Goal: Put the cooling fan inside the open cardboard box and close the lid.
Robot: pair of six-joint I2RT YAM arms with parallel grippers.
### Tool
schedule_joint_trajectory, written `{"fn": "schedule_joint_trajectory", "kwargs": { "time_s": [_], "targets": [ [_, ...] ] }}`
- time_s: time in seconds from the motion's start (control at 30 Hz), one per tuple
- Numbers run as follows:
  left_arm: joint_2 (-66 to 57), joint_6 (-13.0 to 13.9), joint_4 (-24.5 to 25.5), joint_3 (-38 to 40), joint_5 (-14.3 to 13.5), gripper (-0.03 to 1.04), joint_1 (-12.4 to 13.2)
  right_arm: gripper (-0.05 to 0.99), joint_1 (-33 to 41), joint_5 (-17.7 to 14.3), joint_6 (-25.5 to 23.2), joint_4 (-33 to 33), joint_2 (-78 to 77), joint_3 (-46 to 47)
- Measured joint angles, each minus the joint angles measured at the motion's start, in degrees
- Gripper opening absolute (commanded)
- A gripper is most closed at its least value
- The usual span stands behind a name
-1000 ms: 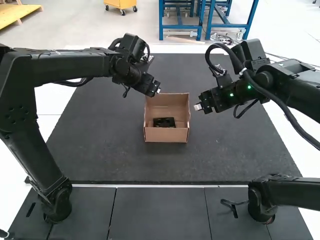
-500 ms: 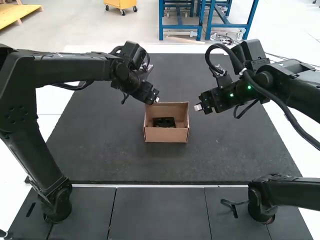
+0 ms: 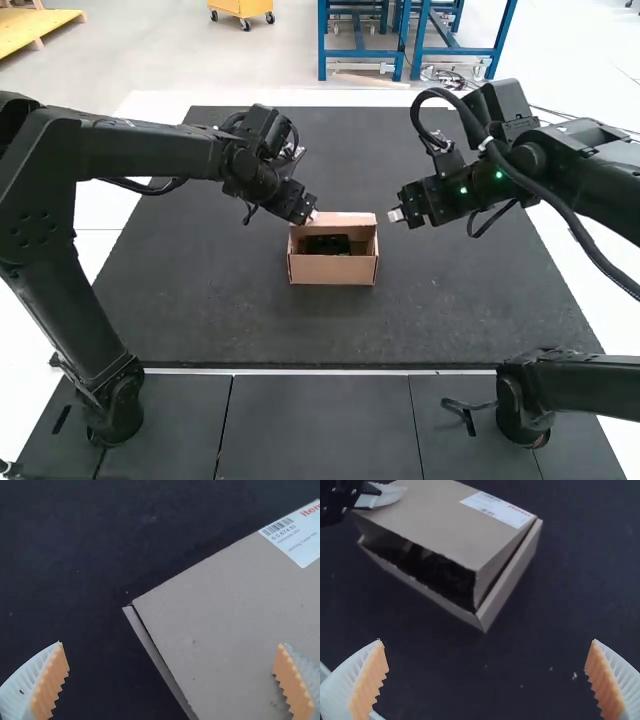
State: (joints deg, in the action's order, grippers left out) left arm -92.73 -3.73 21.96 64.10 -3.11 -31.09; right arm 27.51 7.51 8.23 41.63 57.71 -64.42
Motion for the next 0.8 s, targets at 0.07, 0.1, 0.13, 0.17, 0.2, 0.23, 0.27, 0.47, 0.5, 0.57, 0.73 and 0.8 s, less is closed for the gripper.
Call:
{"fn": "schedule_joint_trajectory", "kwargs": {
  "time_s": [0.07, 0.1, 0.13, 0.17, 0.2, 0.23, 0.27, 0.47, 0.5, 0.57, 0.73, 0.8],
  "targets": [
    [0.00, 0.00, -0.90, -1.16, -0.04, 0.96, -0.48, 0.91, 0.00, 0.00, -0.09, 0.04, 0.00, 0.00],
    [0.00, -0.02, -1.25, -1.86, -0.02, 0.96, -0.74, 0.91, 0.00, 0.00, -0.09, 0.04, 0.00, 0.00],
    [0.00, -0.02, -1.53, -2.51, -0.02, 0.96, -0.96, 0.91, 0.00, 0.00, -0.09, 0.04, 0.00, 0.00],
    [0.00, -0.02, -1.84, -3.15, -0.02, 0.96, -1.20, 0.91, 0.00, 0.00, -0.09, 0.04, 0.00, 0.00],
    [0.00, -0.02, -2.21, -3.76, -0.02, 0.96, -1.33, 0.91, 0.00, 0.00, -0.09, 0.04, 0.00, 0.00],
    [0.00, -0.04, -2.69, -4.33, -0.02, 0.96, -1.51, 0.91, 0.00, 0.00, -0.09, 0.07, 0.00, 0.00],
    [0.00, -0.02, -3.54, -4.98, -0.02, 0.96, -1.55, 0.91, 0.00, 0.00, -0.09, 0.07, 0.00, 0.00],
    [0.00, -0.02, -9.66, -9.55, -0.11, 0.96, -1.81, 0.91, 0.00, 0.00, -0.09, 0.31, 0.00, 0.00],
    [0.00, -0.17, -10.43, -10.27, -0.13, 0.96, -1.95, 0.91, -0.02, 0.00, -0.09, 0.31, 0.00, 0.00],
    [0.00, -0.22, -11.69, -11.04, -0.28, 0.96, -2.03, 0.91, -0.04, 0.02, -0.09, 0.33, 0.00, 0.00],
    [0.00, -0.22, -15.87, -13.18, -0.66, 0.96, -2.21, 0.91, -0.04, 0.02, -0.09, 0.31, 0.00, 0.00],
    [0.00, -0.22, -16.70, -13.73, -0.83, 0.96, -2.29, 0.91, -0.04, 0.02, -0.09, 0.31, 0.00, 0.00]
  ]
}}
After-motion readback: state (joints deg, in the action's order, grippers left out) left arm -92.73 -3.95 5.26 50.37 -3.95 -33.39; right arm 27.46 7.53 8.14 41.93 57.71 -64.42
